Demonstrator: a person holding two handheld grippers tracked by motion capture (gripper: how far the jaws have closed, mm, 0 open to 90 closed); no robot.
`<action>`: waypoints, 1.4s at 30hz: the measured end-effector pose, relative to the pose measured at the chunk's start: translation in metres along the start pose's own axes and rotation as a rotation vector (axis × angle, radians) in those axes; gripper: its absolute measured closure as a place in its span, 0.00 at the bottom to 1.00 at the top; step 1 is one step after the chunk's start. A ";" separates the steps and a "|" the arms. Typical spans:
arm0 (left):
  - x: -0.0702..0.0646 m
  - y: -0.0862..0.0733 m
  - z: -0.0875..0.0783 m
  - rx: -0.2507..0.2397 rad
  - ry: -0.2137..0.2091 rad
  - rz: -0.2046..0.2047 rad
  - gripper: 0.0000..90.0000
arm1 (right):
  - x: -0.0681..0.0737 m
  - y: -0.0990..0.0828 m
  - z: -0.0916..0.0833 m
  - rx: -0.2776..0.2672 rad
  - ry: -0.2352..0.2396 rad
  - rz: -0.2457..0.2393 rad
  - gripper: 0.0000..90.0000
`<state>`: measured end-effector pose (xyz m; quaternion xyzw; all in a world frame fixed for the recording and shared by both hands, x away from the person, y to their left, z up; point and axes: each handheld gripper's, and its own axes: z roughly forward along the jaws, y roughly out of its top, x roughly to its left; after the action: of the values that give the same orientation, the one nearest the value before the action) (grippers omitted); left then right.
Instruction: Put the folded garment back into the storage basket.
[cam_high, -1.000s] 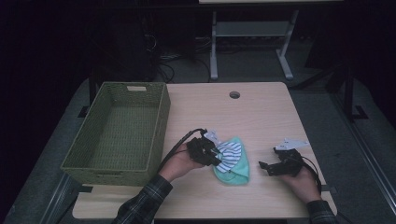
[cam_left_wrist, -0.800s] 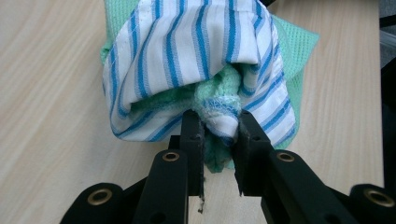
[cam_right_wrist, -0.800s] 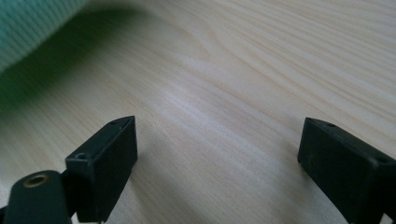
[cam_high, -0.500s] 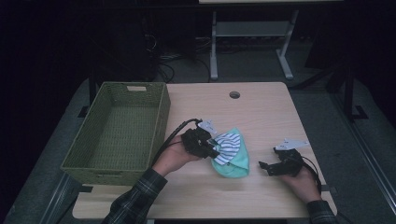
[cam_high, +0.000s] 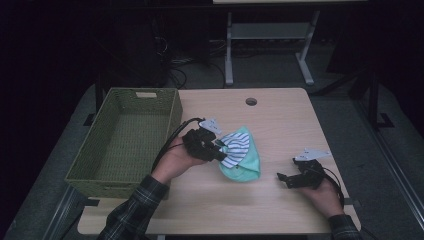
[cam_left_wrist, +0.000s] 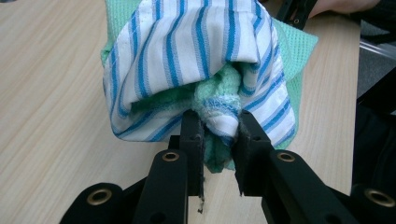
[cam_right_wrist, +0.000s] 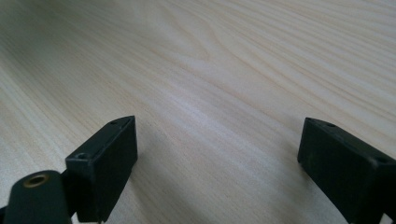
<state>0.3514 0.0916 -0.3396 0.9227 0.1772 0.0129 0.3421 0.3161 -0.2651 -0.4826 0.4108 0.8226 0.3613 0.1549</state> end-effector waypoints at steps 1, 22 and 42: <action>0.001 0.000 -0.002 -0.001 0.002 -0.001 0.84 | 0.000 0.000 0.000 0.000 0.000 0.000 0.13; 0.018 -0.017 -0.051 -0.034 0.089 -0.054 0.84 | 0.000 0.000 0.000 0.000 -0.003 0.002 0.13; 0.037 -0.051 -0.108 -0.054 0.209 -0.142 0.84 | -0.001 0.001 0.003 0.024 -0.027 0.017 0.02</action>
<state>0.3540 0.2075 -0.2934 0.8920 0.2763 0.0894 0.3464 0.3188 -0.2641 -0.4835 0.4246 0.8212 0.3470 0.1578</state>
